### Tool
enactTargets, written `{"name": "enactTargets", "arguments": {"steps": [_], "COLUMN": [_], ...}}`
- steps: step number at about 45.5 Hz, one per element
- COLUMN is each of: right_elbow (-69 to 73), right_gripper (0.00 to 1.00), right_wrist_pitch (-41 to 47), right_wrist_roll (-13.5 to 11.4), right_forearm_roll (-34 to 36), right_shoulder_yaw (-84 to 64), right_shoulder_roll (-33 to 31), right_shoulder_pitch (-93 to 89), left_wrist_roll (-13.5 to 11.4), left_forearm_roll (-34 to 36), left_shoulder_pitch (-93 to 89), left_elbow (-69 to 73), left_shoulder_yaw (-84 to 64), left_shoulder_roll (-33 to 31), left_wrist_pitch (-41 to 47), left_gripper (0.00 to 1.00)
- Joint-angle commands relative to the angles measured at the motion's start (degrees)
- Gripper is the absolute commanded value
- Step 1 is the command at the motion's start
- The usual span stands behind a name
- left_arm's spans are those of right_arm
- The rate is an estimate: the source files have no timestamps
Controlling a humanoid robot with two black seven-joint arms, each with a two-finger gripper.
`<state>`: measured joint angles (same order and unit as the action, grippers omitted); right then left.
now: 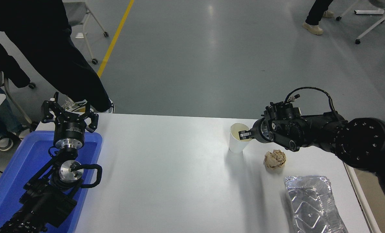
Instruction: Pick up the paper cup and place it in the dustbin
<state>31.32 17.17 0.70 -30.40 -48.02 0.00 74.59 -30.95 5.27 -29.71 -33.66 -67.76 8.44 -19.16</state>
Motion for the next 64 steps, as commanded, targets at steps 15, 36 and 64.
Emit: {"name": "enactTargets", "arguments": {"steps": [15, 36, 64], "right_elbow": [22.4, 46.0, 47.9], "right_gripper": [0.00, 0.00, 0.00], "right_wrist_pitch": [8.1, 13.9, -5.2], "right_wrist_roll": [-0.6, -4.0, -11.8], "right_forearm_roll": [2.1, 3.4, 17.7], "right_shoulder_yaw": [-0.9, -8.2, -13.1], "right_shoulder_roll": [-10.9, -22.9, -33.1], "right_shoulder_pitch": [24.1, 52.0, 62.0], "left_wrist_roll": [0.0, 0.0, 0.0], "left_forearm_roll": [0.0, 0.0, 0.0], "left_shoulder_pitch": [0.0, 0.0, 0.0], "left_elbow": [0.0, 0.0, 0.0], "left_shoulder_yaw": [0.0, 0.0, 0.0], "left_shoulder_roll": [0.0, 0.0, 0.0], "left_wrist_pitch": [0.0, 0.0, 0.0], "left_gripper": [0.99, 0.99, 0.99]}}
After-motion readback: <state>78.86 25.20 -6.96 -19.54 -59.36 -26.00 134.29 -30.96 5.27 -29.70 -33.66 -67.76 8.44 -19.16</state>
